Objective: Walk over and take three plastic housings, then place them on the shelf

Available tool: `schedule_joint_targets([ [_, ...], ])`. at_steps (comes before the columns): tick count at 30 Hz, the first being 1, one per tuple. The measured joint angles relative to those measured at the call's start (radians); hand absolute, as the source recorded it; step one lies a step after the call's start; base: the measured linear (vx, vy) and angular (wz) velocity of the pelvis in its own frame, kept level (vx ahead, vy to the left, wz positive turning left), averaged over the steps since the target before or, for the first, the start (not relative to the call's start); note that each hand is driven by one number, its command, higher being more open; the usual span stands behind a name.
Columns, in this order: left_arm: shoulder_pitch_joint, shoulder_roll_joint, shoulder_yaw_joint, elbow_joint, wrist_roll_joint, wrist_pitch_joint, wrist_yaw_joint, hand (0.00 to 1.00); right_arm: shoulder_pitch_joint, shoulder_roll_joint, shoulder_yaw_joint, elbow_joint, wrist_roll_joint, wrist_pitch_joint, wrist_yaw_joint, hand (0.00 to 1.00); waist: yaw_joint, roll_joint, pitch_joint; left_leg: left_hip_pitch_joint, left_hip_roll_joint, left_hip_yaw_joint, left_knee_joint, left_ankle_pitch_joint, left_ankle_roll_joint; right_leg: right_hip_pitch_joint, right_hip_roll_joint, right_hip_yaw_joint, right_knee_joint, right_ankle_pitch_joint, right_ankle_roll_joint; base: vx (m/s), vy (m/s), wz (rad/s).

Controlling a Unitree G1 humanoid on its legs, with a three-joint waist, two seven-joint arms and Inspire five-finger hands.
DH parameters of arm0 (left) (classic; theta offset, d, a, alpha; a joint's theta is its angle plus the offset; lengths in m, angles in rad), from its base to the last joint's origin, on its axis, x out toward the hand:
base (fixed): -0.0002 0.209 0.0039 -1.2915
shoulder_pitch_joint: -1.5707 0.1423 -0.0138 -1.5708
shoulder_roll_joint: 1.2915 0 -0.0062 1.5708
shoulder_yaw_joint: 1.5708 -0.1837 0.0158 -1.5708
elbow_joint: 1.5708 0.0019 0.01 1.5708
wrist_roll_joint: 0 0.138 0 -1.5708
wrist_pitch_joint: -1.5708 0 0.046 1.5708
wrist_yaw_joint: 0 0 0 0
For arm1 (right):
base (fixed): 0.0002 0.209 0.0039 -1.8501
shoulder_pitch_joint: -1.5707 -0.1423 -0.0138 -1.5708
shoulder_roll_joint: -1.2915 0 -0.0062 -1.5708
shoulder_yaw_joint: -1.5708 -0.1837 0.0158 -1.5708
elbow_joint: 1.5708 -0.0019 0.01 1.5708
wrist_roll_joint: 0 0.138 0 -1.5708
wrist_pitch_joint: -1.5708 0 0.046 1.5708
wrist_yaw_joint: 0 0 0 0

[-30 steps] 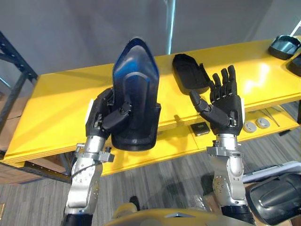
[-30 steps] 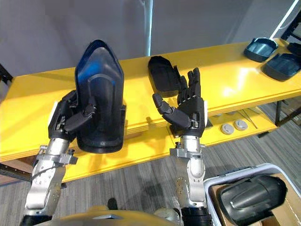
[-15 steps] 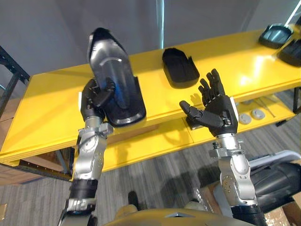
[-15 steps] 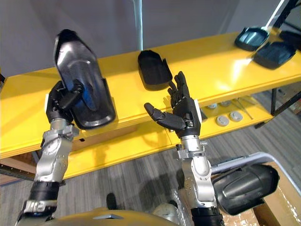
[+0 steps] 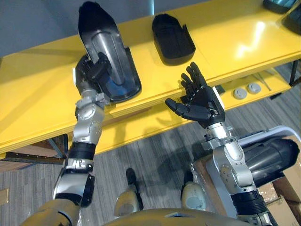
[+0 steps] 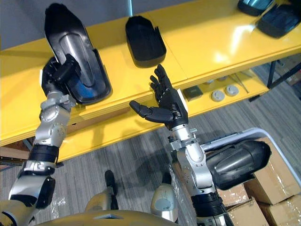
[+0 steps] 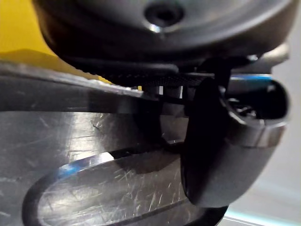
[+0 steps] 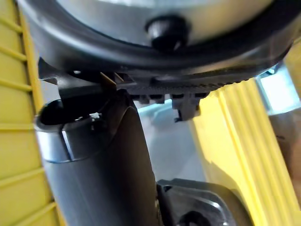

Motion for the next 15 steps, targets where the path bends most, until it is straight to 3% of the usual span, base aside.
schedule_joint_targets([
  [10,-0.125,0.045,-0.002,0.069,0.001,0.052,0.061,0.0,-0.014,-0.008,0.048,-0.02,0.045,0.034,-0.004,1.0,-0.009,-0.011,0.078,-0.018,-0.001,0.03,0.0,0.004,0.005,-0.051,0.002,0.043,0.026,0.0,0.0,-0.01,-0.025,-0.07],
  [11,-0.13,0.048,-0.002,0.069,0.001,0.058,0.067,1.0,-0.014,-0.008,0.049,-0.032,0.045,0.037,-0.004,1.0,-0.008,-0.01,0.084,-0.018,-0.001,0.03,0.0,0.004,0.005,-0.051,0.002,0.044,0.027,0.0,-0.001,0.0,-0.032,0.0],
  [15,-0.163,0.081,-0.023,0.065,0.015,0.08,0.086,1.0,-0.014,-0.007,0.072,-0.082,0.045,0.039,-0.007,1.0,-0.008,-0.011,0.115,-0.023,0.0,0.03,0.013,0.003,0.006,-0.052,0.002,0.045,0.031,-0.005,0.001,-0.01,-0.028,0.0],
])
